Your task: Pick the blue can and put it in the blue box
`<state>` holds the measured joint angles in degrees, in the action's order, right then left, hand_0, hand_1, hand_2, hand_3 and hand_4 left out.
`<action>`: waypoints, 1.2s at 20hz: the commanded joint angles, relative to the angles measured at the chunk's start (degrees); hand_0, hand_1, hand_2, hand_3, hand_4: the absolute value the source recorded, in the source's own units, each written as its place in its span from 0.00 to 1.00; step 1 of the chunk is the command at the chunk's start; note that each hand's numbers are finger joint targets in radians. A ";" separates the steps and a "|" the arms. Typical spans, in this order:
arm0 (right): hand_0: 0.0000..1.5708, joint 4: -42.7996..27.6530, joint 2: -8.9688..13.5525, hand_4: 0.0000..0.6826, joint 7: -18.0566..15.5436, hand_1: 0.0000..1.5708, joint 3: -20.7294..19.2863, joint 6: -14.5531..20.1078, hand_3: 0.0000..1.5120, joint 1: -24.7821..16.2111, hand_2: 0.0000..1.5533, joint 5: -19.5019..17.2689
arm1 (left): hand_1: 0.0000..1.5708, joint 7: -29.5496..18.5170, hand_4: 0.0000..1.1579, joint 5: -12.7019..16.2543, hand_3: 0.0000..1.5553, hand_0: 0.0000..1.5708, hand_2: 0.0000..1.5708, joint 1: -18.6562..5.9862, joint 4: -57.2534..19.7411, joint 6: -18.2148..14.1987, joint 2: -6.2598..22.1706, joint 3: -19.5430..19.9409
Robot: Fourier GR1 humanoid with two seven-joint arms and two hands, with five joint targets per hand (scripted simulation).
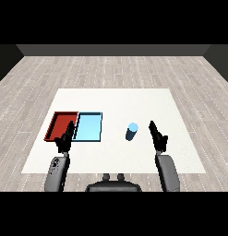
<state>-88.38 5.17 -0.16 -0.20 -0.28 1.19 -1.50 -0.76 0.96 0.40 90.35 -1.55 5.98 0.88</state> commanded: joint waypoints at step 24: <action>0.00 6.37 -5.15 0.00 -19.93 0.00 4.95 -2.12 0.00 2.99 0.00 5.10 | 0.00 -18.42 0.00 2.34 0.00 0.00 0.00 0.29 0.36 2.60 -3.06 2.47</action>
<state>-83.94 0.37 -17.68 4.56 -2.74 3.85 3.14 -21.60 2.66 1.61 89.38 1.31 2.69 2.84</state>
